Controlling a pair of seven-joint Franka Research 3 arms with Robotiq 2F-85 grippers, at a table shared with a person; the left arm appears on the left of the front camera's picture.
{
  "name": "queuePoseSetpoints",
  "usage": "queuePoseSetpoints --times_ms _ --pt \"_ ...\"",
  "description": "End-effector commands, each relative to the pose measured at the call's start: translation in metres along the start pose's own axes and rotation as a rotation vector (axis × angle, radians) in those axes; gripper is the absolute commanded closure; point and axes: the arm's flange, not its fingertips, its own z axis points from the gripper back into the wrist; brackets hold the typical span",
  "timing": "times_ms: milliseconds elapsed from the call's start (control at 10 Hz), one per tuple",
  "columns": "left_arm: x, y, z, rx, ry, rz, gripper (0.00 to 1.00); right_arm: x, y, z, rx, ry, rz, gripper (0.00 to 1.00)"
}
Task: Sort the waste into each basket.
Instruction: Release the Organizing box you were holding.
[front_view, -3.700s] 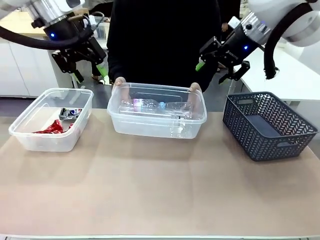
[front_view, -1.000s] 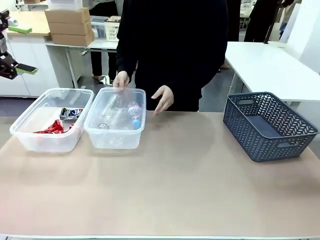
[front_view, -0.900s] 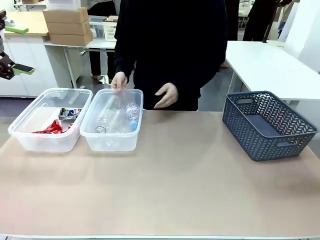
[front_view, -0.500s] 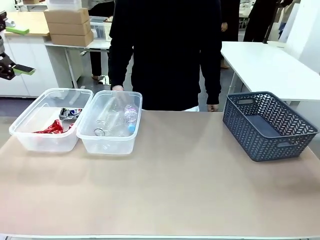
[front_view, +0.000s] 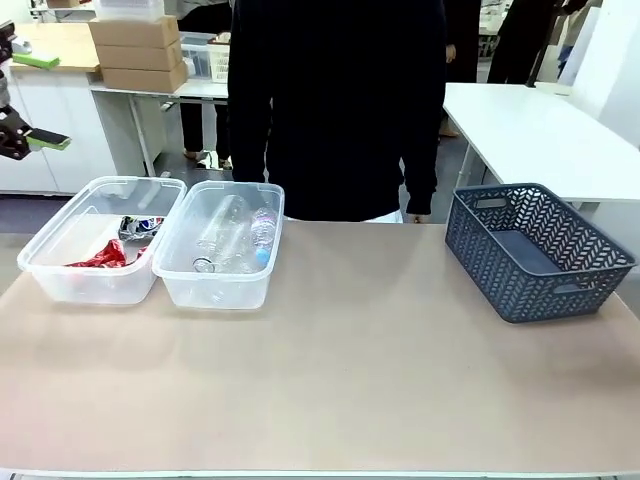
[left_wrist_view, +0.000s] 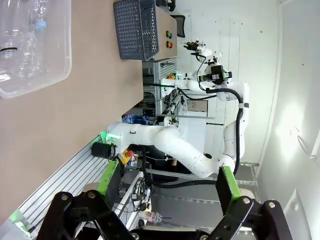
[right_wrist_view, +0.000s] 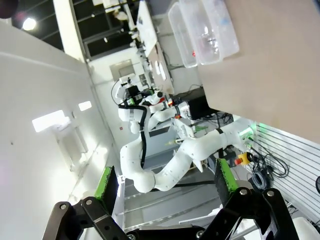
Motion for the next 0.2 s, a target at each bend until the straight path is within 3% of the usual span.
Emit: queuePoseSetpoints --times_ms 0,100 --pt "-0.0004 -0.003 0.0008 -0.022 0.002 -0.015 0.0 0.0007 0.0022 0.0028 -0.002 0.01 0.03 0.0" --pt "-0.0004 -0.003 0.0008 -0.022 0.002 -0.015 0.0 0.0007 0.0022 0.0028 -0.002 0.01 0.03 0.0"
